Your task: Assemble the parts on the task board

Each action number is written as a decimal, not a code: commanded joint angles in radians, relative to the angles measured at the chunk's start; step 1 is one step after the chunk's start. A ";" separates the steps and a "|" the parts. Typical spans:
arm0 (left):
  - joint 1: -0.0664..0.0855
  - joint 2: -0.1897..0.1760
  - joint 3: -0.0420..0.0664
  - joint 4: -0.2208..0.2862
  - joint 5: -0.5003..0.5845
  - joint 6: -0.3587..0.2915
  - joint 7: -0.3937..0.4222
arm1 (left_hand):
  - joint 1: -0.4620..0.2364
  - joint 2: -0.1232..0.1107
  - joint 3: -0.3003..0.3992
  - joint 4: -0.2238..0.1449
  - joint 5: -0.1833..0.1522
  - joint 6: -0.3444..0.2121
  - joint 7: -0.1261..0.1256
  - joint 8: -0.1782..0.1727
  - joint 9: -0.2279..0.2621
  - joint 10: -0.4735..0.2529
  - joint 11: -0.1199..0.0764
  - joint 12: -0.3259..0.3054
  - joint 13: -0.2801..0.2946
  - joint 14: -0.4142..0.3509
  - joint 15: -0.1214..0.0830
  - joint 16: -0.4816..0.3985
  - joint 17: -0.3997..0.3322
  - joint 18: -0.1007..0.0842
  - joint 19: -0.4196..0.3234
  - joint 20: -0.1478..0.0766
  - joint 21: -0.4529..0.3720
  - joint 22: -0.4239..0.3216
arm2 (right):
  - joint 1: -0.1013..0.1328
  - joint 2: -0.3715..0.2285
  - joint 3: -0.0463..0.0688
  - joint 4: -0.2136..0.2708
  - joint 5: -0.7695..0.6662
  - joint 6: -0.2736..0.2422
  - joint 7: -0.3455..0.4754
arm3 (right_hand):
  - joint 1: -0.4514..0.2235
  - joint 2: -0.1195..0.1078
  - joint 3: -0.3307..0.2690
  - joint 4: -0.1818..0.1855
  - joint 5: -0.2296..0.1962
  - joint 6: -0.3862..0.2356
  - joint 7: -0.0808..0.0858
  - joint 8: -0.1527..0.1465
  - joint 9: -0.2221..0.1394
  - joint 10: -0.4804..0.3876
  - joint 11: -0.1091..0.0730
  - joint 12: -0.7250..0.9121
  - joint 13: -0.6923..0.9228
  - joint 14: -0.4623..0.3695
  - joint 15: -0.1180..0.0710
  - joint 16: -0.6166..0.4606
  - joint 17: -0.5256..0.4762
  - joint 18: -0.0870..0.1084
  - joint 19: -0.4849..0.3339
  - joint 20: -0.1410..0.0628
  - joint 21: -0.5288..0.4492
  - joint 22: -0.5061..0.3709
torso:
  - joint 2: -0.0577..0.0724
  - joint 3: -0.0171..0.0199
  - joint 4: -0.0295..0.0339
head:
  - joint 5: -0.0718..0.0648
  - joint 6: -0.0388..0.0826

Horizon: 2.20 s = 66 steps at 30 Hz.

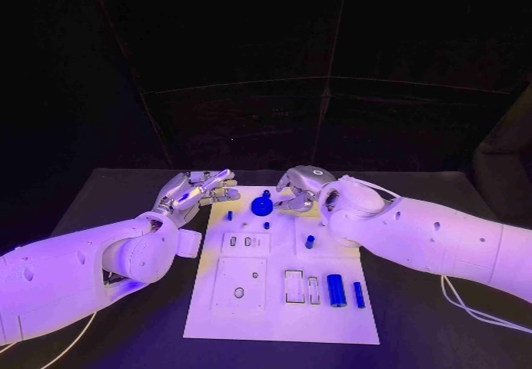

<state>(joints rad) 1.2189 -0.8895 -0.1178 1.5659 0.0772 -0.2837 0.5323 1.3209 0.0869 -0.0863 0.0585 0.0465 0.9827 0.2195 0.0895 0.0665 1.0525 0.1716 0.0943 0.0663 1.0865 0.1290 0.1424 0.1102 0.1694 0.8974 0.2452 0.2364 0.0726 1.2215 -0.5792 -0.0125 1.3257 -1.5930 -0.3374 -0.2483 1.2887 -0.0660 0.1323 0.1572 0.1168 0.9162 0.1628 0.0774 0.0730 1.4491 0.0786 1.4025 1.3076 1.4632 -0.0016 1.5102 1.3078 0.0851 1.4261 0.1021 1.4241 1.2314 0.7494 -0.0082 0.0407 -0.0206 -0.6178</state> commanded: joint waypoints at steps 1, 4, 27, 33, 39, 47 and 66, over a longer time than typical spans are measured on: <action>0.001 -0.001 0.001 0.001 -0.012 0.016 0.013 | 0.002 0.011 0.002 -0.011 0.003 0.005 0.001 -0.007 0.000 0.006 -0.002 -0.006 -0.001 0.008 0.001 -0.004 -0.001 0.015 0.010 -0.001 -0.006 -0.001 | 0.003 -0.060 0.000 0.039 0.106 -0.076 0.138 | 0.042 -0.005 0.006 -0.029 0.003 0.004 0.002 0.002 -0.001 -0.002 -0.003 -0.002 0.084 0.075 -0.001 0.001 0.099 -0.018 -0.002 0.001 0.004 -0.004 | -0.002 0.0006 -0.0086 | -0.008 0.004; 0.001 -0.001 0.001 -0.001 -0.022 0.019 0.015 | 0.001 0.014 0.003 -0.015 0.003 0.011 -0.002 -0.007 0.000 0.015 -0.005 -0.006 0.000 0.025 -0.004 0.001 0.003 0.016 0.020 -0.004 -0.002 0.000 | 0.003 -0.156 0.000 0.077 0.196 -0.071 0.216 | 0.091 -0.018 0.014 -0.069 0.003 0.008 0.002 0.001 -0.001 -0.008 -0.004 -0.008 0.079 0.074 -0.001 0.000 0.099 -0.017 -0.005 0.000 0.001 -0.008 | -0.003 0.0024 -0.0141 | -0.012 0.006; -0.005 0.019 0.000 -0.024 -0.024 0.033 0.021 | -0.004 0.023 0.010 -0.028 0.003 0.036 -0.013 -0.009 0.000 0.067 -0.020 0.004 0.006 0.058 -0.016 0.005 0.012 0.016 0.045 -0.016 0.003 0.001 | -0.011 -0.281 -0.001 0.003 0.370 -0.020 0.326 | 0.099 -0.037 -0.003 -0.094 0.047 0.005 0.002 -0.007 -0.004 -0.011 -0.004 -0.013 0.075 0.075 -0.002 0.001 0.103 -0.018 -0.005 -0.001 0.002 -0.005 | 0.003 0.0323 -0.0373 | -0.017 0.003; -0.009 0.023 0.000 -0.031 -0.012 0.038 0.016 | -0.004 0.023 0.009 -0.028 0.003 0.035 -0.013 -0.009 0.000 0.067 -0.019 0.003 0.005 0.058 -0.016 0.005 0.013 0.016 0.045 -0.016 0.003 0.001 | -0.032 -0.273 -0.001 -0.015 0.357 -0.010 0.327 | 0.100 -0.033 -0.003 -0.095 0.051 0.005 0.002 -0.007 -0.004 -0.011 -0.003 -0.013 0.074 0.075 -0.002 0.001 0.103 -0.018 -0.005 -0.001 0.002 -0.005 | 0.004 0.0357 -0.0421 | -0.014 0.001; -0.010 0.025 0.000 -0.034 -0.008 0.040 0.015 | -0.005 0.023 0.009 -0.028 0.003 0.035 -0.013 -0.010 0.000 0.067 -0.019 0.003 0.005 0.058 -0.016 0.005 0.013 0.016 0.045 -0.016 0.003 0.001 | -0.041 -0.262 -0.001 -0.037 0.351 -0.004 0.321 | 0.105 -0.024 0.001 -0.098 0.057 0.008 0.002 -0.005 -0.003 -0.011 -0.003 -0.012 0.075 0.075 -0.001 0.001 0.104 -0.018 -0.005 -0.001 0.002 -0.005 | 0.003 0.0330 -0.0398 | -0.019 -0.005; -0.013 0.028 0.000 -0.037 -0.006 0.040 0.015 | -0.005 0.023 0.009 -0.028 0.003 0.035 -0.013 -0.010 0.000 0.067 -0.019 0.003 0.005 0.059 -0.016 0.005 0.013 0.016 0.045 -0.016 0.003 0.001 | -0.047 -0.245 -0.001 -0.065 0.337 -0.006 0.312 | 0.111 -0.013 0.006 -0.102 0.058 0.011 0.003 -0.004 -0.003 -0.010 -0.003 -0.012 0.076 0.076 -0.001 0.002 0.105 -0.018 -0.004 -0.001 0.002 -0.004 | 0.004 0.0327 -0.0359 | -0.024 -0.007; -0.014 0.031 0.000 -0.042 -0.006 0.037 0.009 | -0.006 0.023 0.009 -0.028 0.003 0.034 -0.011 -0.011 0.000 0.067 -0.019 0.002 0.005 0.059 -0.016 0.004 0.013 0.016 0.046 -0.016 0.002 0.000 | -0.051 -0.214 -0.001 -0.091 0.336 0.008 0.309 | 0.109 0.015 0.017 -0.109 0.050 0.048 -0.002 0.012 0.002 -0.004 -0.007 -0.005 0.083 0.077 -0.003 0.003 0.110 -0.018 -0.002 -0.002 0.004 0.000 | 0.002 0.0301 -0.0363 | -0.019 -0.012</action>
<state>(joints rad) 1.2040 -0.8594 -0.1187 1.5233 0.0688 -0.2572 0.5359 1.3200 0.1046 -0.0753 0.0371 0.0465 1.0116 0.2053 0.0815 0.0665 1.1150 0.1519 0.0919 0.0706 1.1402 0.1111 0.1424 0.1219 0.1695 0.9353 0.2288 0.2364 0.0731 1.1688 -0.7936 -0.0141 1.2347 -1.2530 -0.3416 0.0611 1.3958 -0.0593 0.1452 0.0523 0.1721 0.9558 0.1620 0.0847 0.0737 1.4452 0.0750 1.3929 1.3076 1.4632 -0.0017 1.5102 1.3073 0.0850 1.4261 0.1020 1.4241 1.2307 0.7517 0.0215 0.0049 -0.0414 -0.6299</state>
